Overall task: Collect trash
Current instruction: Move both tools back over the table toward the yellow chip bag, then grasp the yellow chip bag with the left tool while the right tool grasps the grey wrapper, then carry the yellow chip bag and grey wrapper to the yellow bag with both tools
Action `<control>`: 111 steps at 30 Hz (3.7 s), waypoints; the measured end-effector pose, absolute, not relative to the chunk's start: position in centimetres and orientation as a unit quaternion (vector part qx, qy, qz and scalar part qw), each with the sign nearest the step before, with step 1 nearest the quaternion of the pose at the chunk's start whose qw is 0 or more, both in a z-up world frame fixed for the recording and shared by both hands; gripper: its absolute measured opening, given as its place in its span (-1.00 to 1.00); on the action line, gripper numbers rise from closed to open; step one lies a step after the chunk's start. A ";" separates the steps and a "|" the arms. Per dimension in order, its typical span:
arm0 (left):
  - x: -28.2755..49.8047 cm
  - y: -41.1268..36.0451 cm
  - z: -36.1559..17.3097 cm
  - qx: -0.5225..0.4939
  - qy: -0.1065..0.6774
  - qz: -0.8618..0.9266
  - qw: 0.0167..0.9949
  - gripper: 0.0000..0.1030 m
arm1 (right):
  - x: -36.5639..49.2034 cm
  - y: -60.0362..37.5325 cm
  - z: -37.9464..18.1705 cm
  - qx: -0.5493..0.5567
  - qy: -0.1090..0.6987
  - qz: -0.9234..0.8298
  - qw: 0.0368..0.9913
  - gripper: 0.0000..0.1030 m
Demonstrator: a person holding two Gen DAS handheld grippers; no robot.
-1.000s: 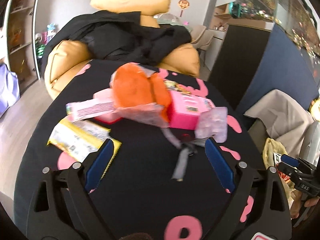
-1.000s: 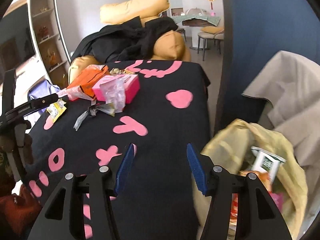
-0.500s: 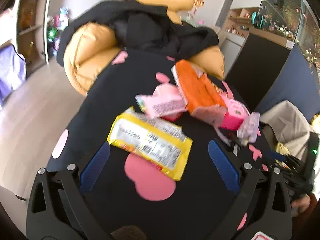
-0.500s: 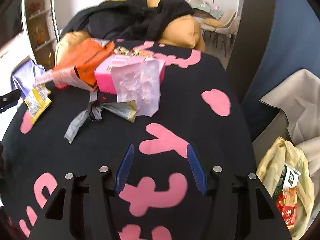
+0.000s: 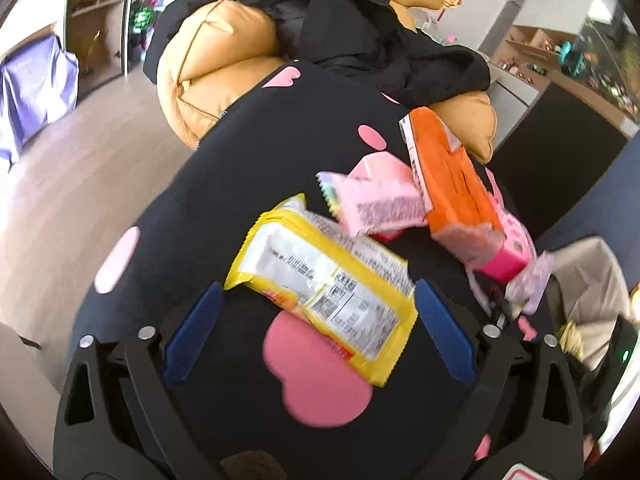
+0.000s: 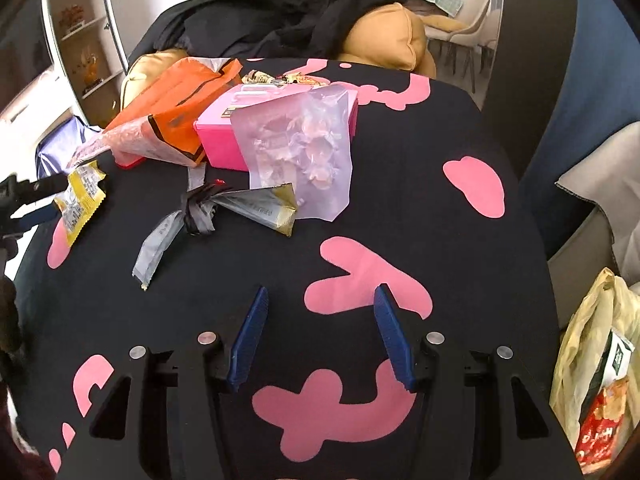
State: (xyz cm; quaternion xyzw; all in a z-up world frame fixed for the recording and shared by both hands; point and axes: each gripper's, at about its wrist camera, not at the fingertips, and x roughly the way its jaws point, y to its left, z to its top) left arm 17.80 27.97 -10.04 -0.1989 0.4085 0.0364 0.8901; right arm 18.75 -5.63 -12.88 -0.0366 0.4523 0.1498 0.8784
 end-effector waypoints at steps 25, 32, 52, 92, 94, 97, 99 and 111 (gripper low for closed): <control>15.6 28.9 -10.3 -0.201 0.408 -0.010 0.891 -0.46 | 19.9 0.6 -10.9 -0.022 0.442 0.193 0.876 0.03; 14.4 26.7 -9.9 -0.170 0.407 -0.095 0.893 -0.44 | 22.4 2.9 -12.0 -0.035 0.457 0.180 0.870 -0.39; 15.8 18.4 -10.7 -0.161 0.466 -0.065 0.868 0.00 | 16.0 -10.7 -10.1 0.025 0.421 0.085 0.903 -0.64; 13.1 6.1 1.7 -0.052 0.300 -0.168 0.938 -0.44 | 8.3 -18.1 0.1 -0.026 0.265 0.093 0.959 -0.64; 12.8 3.9 2.0 -0.040 0.295 -0.186 0.936 -0.43 | 7.6 -20.0 0.8 -0.024 0.256 0.082 0.963 -0.64; 12.8 0.2 2.1 -0.021 0.300 -0.219 0.928 -0.43 | 6.7 -23.4 1.0 -0.017 0.250 0.056 0.967 -0.64; 12.9 -2.3 1.8 -0.011 0.309 -0.239 0.920 -0.43 | 6.1 -25.5 0.8 -0.010 0.250 0.045 0.967 -0.64; 14.3 -16.4 -2.4 0.029 0.366 -0.355 0.860 -0.43 | 3.7 -36.7 -1.3 0.021 0.253 -0.042 0.966 -0.64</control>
